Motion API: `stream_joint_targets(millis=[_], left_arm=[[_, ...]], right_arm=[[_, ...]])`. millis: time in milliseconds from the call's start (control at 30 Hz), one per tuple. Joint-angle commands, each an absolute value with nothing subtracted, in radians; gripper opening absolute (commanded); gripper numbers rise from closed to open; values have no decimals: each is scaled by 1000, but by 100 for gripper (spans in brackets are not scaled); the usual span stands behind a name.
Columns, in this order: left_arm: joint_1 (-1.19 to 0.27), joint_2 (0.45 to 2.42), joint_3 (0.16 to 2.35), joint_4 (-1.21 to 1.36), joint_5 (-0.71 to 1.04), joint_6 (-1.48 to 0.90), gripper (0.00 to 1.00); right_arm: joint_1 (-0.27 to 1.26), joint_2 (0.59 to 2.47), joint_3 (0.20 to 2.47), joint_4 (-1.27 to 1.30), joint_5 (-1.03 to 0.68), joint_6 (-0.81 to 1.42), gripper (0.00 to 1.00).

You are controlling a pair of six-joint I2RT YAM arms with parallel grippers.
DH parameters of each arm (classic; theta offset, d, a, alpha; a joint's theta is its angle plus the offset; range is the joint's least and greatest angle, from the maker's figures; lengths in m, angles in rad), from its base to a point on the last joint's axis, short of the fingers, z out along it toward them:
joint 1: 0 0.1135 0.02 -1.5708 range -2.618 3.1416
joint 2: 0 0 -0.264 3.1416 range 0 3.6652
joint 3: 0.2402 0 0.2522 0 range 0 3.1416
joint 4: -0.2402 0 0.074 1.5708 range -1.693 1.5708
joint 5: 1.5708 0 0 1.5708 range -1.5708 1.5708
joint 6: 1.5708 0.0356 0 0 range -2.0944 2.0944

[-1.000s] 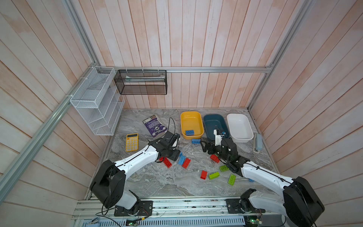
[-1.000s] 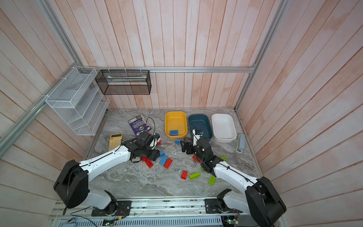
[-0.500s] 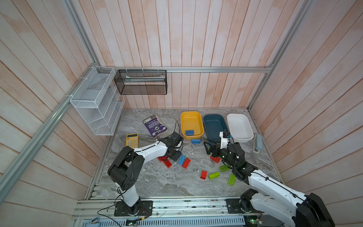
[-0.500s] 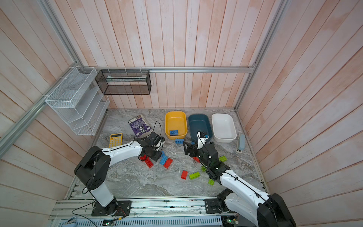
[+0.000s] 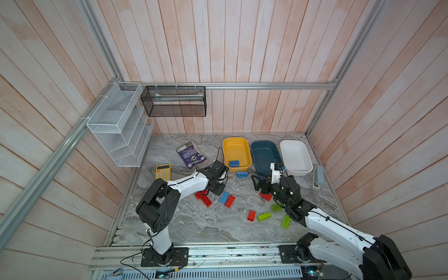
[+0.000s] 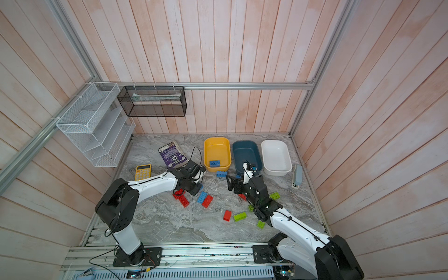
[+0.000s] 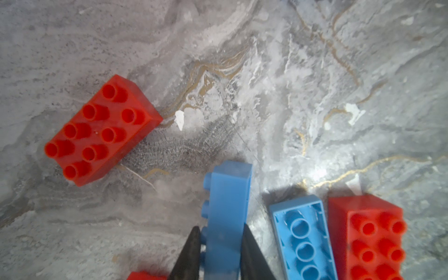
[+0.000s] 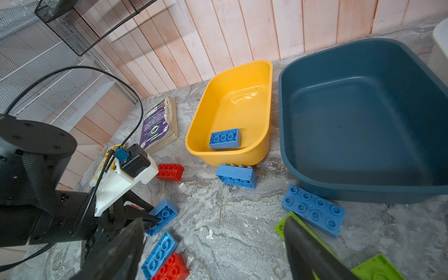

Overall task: Sort the legos into containers by color
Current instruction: 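Grasp a blue brick among red bricks with the left gripper, then carry the blue brick over the yellow tub and release it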

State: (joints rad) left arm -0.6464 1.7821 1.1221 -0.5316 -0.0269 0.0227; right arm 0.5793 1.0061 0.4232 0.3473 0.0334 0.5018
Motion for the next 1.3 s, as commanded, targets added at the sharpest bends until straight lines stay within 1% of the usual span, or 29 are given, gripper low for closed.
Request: stream_joint_targets(millis=[0,233,433,567,767,867,1033,1200,1267], left_arm=[[-647,1772,1140,-531,-11,22,19],[-645,1697,1178,-547,-32,-6,18],[-640,1704,1346,-558,-1,-50,19],[-624,1802,1506,-577,11,-55,19],[-585,2018,1789,-632,29,-71,19],[-579,2107,1891,-641,46,-108,19],[-571,2221,2018,-663,72,-129,20],[-566,2281,2098,-682,90,-129,21],[-566,2289,2113,-690,90,-128,24]], right_arm=[[584,1016,427,345,62,490,90],[583,1043,425,355,66,498,90],[583,1067,419,371,63,514,90],[583,1074,411,382,67,520,89],[586,1061,414,363,106,520,89],[588,1051,412,361,114,523,89],[593,1051,412,363,120,524,89],[599,1064,412,366,124,522,89],[601,1075,418,362,127,520,89]])
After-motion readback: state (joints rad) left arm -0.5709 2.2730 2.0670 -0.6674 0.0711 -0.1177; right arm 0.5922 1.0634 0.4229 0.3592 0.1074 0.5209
